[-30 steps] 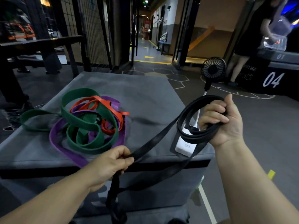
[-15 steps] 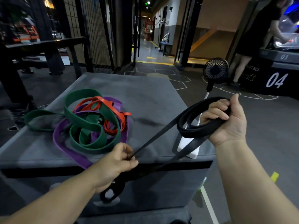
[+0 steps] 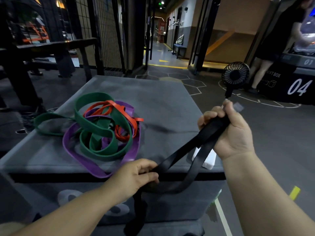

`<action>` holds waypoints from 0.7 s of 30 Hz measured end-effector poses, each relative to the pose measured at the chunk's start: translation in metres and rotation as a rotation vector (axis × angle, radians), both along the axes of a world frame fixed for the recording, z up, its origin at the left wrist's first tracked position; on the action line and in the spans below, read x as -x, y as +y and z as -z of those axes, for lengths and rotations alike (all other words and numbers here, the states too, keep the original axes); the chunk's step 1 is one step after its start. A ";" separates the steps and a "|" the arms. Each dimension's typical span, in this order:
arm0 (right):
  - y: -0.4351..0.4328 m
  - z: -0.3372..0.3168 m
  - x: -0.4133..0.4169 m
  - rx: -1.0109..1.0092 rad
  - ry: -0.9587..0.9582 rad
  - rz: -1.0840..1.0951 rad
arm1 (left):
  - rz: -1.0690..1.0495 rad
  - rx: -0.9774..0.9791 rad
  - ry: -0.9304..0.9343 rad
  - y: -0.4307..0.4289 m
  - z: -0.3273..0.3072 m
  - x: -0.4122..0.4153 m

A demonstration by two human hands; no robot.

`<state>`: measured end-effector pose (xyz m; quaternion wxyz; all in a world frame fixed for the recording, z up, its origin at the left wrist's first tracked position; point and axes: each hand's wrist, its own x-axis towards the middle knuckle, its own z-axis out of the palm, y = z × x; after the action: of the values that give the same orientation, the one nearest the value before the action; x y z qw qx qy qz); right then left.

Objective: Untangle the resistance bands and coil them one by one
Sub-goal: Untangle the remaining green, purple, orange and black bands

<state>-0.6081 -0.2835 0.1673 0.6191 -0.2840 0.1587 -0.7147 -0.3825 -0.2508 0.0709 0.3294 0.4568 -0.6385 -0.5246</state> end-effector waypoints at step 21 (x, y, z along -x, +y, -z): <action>0.025 0.040 -0.073 0.065 1.278 0.060 | -0.037 -0.128 0.382 0.002 -0.034 -0.016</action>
<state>-0.5350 -0.2590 0.1276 0.3730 -0.6682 0.4826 -0.4260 -0.3667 -0.2489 0.1048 0.4242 0.3806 -0.5215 -0.6350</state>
